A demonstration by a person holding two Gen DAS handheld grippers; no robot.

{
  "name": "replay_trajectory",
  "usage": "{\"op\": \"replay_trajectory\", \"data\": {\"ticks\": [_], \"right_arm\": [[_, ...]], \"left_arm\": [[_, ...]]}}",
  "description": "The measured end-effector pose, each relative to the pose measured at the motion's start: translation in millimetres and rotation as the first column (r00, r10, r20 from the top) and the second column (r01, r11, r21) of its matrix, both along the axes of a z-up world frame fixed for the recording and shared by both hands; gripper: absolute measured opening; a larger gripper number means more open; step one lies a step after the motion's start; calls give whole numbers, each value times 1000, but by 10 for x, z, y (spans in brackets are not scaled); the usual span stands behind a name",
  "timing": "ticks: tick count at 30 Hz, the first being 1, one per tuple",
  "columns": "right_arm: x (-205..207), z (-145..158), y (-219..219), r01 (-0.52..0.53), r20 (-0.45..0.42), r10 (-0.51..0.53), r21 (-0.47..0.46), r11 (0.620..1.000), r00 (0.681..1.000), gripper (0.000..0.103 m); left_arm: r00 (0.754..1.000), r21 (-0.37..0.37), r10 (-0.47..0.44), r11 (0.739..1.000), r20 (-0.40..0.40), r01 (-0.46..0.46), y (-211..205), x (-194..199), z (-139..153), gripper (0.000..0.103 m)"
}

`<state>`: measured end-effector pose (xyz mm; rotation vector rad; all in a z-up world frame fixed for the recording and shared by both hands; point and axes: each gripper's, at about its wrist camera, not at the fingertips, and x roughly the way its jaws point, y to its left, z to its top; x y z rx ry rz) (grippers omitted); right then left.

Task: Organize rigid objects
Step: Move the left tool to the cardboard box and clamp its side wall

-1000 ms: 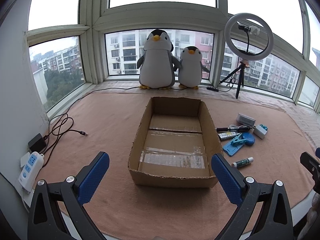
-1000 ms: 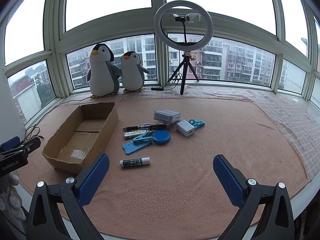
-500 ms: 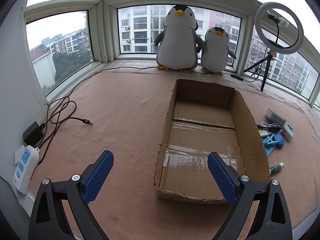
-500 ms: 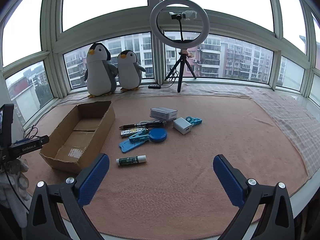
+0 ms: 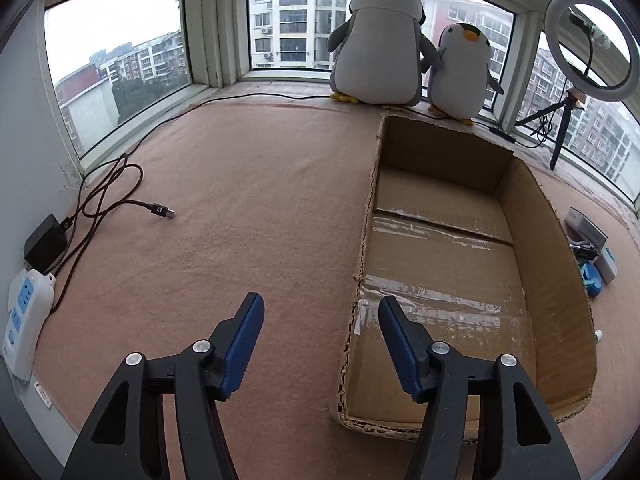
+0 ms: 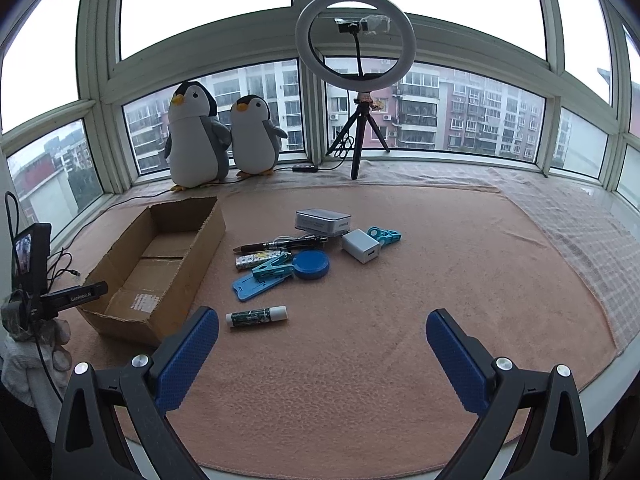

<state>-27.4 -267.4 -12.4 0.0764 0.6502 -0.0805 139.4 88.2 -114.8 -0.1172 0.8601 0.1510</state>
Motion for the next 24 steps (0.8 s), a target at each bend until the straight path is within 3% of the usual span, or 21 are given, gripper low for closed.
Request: {"op": "replay_trajectory", "data": {"ticks": [7,14,24], "right_arm": [[81,-86,24,-16,-33,17,15,1000,999,103],[174,-195,17,-38,-65,41,52,998,997,103],[456,-455,149,-163,-142,169,53,985,975,103]], "left_arm": [[1000,-4,-11,1000,-12,11,-2,30,-92,48],[1000,-8,-16,1000,-21,16,-28,65,-120,43],[999,1,-33,999,-42,33,-89,116,-162,36]]}}
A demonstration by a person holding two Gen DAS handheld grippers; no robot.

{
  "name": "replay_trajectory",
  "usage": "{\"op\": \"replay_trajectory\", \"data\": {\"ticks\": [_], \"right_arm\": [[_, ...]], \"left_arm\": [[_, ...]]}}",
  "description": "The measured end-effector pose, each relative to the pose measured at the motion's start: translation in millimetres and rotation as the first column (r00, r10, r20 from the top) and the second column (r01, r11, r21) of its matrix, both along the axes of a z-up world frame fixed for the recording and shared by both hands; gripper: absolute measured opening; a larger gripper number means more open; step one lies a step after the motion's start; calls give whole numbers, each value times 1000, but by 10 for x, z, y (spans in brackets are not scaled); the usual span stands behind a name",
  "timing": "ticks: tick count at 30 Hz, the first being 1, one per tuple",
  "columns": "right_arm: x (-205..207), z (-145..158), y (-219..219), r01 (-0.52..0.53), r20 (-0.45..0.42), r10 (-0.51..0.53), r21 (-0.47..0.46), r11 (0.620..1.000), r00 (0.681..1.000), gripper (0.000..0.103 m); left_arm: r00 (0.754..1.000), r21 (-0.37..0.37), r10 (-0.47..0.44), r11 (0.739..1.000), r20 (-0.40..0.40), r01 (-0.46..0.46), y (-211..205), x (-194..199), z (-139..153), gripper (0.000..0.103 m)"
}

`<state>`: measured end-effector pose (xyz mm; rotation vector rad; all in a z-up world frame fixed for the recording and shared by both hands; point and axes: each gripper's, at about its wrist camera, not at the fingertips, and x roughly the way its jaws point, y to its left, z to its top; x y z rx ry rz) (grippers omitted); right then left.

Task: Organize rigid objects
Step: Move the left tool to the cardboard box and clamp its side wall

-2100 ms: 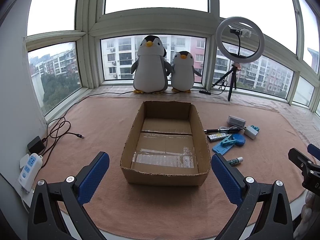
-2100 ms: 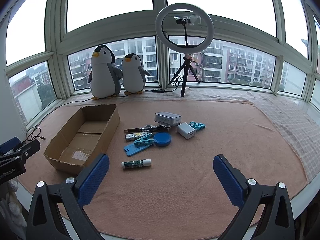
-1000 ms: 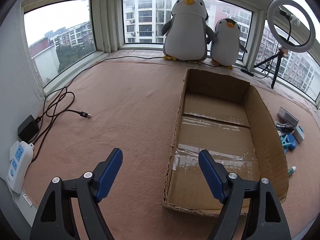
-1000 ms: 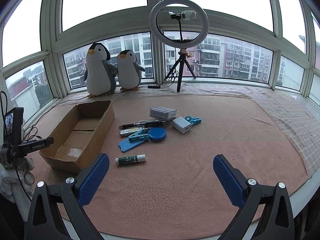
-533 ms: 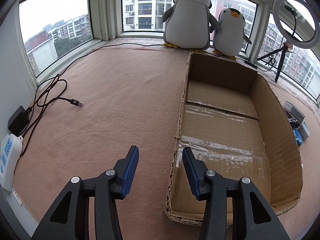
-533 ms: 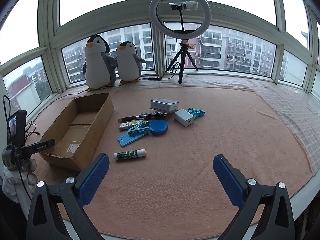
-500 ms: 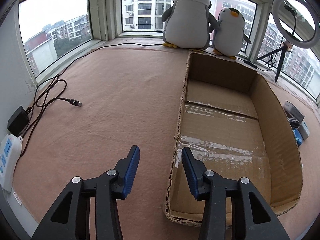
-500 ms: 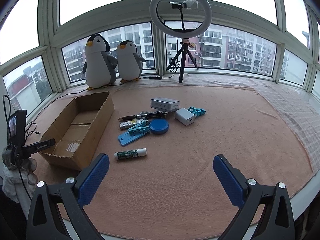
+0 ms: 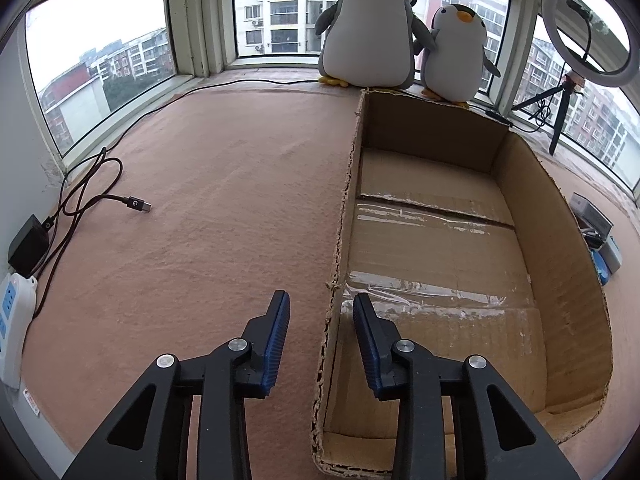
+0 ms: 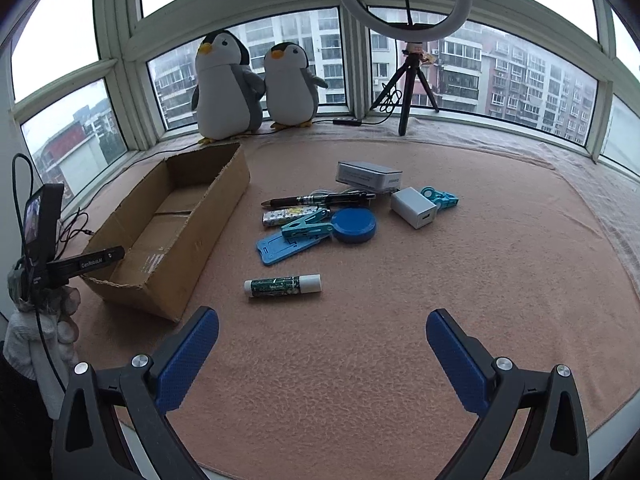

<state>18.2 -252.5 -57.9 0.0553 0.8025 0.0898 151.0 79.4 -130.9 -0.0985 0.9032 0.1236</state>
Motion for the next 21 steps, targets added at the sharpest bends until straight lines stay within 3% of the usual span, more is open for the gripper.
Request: {"op": "replay_trajectory", "data": {"ticks": [7,11,21], "right_arm": [[286,-190,137,-52,-71,52,11,999,996,103],[375,-237,172,-51,-87,53,24,998,995,103],[528,-356,229,-96,-105,96,2,995,990,103]], "left_arm": [[1000,9,-22,1000,-7,22,-54,49,-20,27],[999,0,-53,999,-12,53,-52,81,-24,14],[989,62,-145,987,-39,147,-83,138,-24,10]]}}
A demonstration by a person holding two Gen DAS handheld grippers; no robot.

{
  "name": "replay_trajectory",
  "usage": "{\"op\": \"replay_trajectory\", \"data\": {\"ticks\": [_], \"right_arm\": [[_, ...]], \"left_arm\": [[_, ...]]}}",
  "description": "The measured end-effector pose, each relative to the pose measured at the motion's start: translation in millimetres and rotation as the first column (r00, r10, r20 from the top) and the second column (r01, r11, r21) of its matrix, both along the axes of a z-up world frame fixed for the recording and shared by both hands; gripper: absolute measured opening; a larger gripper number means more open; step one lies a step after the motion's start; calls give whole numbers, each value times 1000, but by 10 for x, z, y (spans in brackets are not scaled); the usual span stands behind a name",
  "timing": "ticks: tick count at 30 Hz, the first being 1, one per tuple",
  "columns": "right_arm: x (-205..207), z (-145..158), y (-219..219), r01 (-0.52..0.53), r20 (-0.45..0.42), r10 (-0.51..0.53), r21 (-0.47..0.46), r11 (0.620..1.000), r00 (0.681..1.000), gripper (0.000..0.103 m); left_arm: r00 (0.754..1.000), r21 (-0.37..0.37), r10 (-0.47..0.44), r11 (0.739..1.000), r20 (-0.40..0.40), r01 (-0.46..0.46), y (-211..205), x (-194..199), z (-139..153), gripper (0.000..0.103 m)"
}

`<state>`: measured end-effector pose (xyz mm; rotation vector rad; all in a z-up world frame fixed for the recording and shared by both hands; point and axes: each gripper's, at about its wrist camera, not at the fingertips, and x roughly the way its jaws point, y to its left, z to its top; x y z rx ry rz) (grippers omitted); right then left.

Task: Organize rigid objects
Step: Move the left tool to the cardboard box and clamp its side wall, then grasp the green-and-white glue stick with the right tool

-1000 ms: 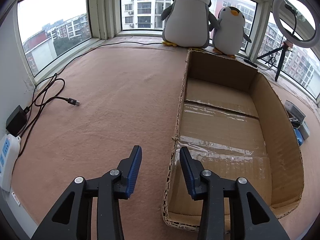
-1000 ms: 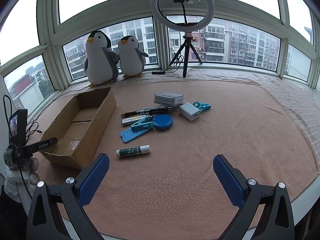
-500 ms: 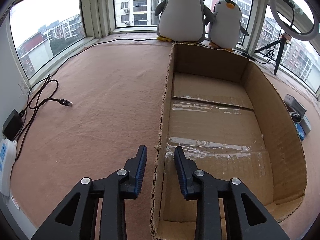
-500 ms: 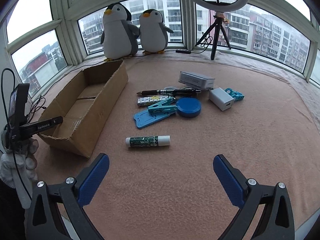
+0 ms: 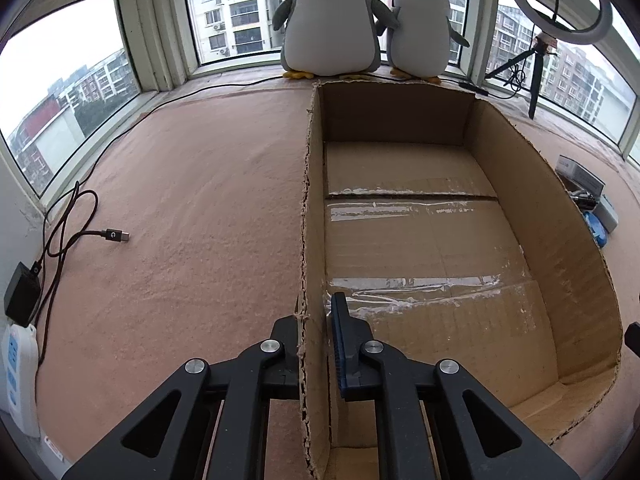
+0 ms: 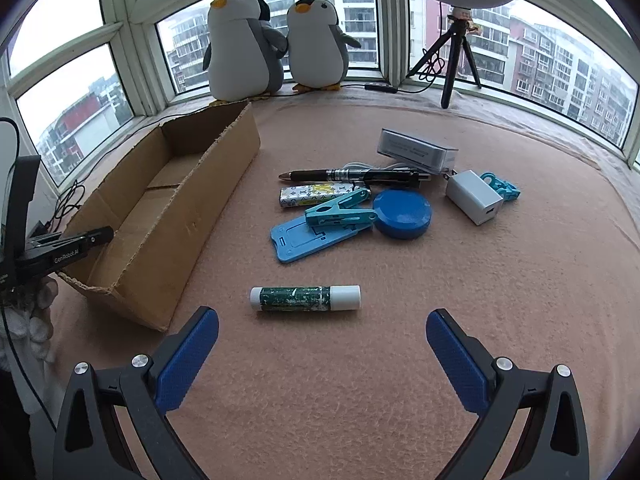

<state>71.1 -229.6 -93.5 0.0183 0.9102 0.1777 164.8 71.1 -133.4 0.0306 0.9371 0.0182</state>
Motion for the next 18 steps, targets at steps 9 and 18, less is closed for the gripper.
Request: {"op": "replay_trajectory", "data": {"ticks": [9,18], "right_arm": [[135,-109,147,-20,-5,20,-60,998,1000,103],[217,-172,105,-18,-33,15,-73,997,999,103]], "left_arm": [[1000,56,-29,998,12,28,-36,26,-10,9],[1000,52,-22,998,15,21,-41,19,-10,9]]}}
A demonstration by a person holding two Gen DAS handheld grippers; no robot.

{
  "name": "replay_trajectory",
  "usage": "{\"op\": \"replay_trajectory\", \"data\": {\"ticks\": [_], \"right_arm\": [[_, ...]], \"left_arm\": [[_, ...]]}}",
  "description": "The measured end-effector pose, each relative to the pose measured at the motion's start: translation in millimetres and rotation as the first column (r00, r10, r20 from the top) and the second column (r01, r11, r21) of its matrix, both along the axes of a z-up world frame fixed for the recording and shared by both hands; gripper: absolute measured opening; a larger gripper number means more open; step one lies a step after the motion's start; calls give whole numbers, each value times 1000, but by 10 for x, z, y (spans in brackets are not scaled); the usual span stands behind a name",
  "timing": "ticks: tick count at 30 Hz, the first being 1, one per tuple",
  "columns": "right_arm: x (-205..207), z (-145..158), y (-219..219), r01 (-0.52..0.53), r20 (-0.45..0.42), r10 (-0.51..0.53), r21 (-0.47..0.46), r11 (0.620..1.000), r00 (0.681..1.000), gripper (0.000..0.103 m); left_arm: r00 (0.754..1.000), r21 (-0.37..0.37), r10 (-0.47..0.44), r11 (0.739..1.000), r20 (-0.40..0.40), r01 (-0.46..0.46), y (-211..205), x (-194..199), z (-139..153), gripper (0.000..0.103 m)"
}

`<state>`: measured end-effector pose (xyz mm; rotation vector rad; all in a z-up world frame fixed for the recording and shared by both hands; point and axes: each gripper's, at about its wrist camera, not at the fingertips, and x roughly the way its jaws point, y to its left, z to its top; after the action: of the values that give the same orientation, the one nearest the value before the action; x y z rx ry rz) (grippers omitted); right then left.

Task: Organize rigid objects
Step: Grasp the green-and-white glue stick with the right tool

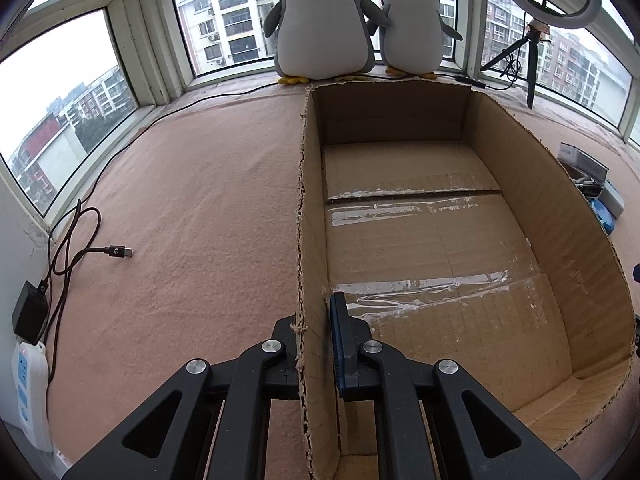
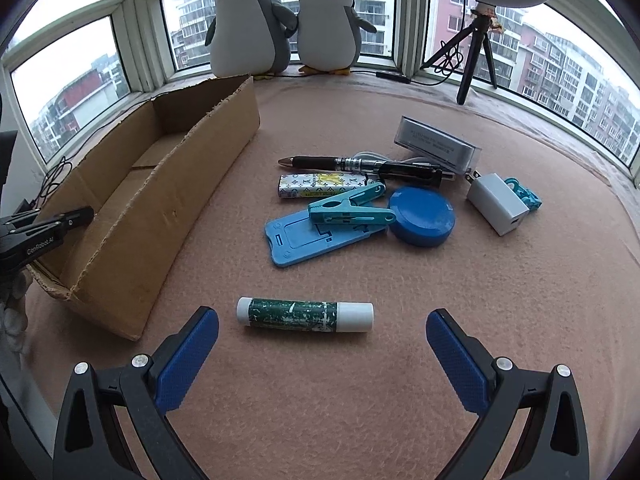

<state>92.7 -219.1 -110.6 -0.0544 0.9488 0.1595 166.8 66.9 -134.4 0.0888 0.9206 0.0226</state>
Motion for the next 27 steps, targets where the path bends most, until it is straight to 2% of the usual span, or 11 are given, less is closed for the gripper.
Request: {"op": "replay_trajectory", "data": {"ticks": [9,11,18,21,23,27], "right_arm": [[88,-75,54,-10,-35,9,-18,1000,999,101],[111,-100,52,-5,-49,4,-19,1000,999,95],[124,-101,57,-1,-46,0,-32,999,999,89],[117,-87,69,-8,-40,7,-34,999,999,79],[108,-75,73,-8,-31,7,-34,999,999,69],[110,-75,68,-10,-28,10,-30,999,1000,68]], "left_arm": [[1000,-1,1,1000,0,-1,4,2,-3,9],[1000,-1,2,1000,1,-2,5,2,-2,9],[1000,-3,3,1000,2,-3,10,0,-4,9],[1000,-3,2,1000,1,-2,7,0,-5,9],[1000,-3,3,1000,1,-3,7,1,-4,9],[1000,-2,3,1000,1,-3,6,1,-4,9]]}}
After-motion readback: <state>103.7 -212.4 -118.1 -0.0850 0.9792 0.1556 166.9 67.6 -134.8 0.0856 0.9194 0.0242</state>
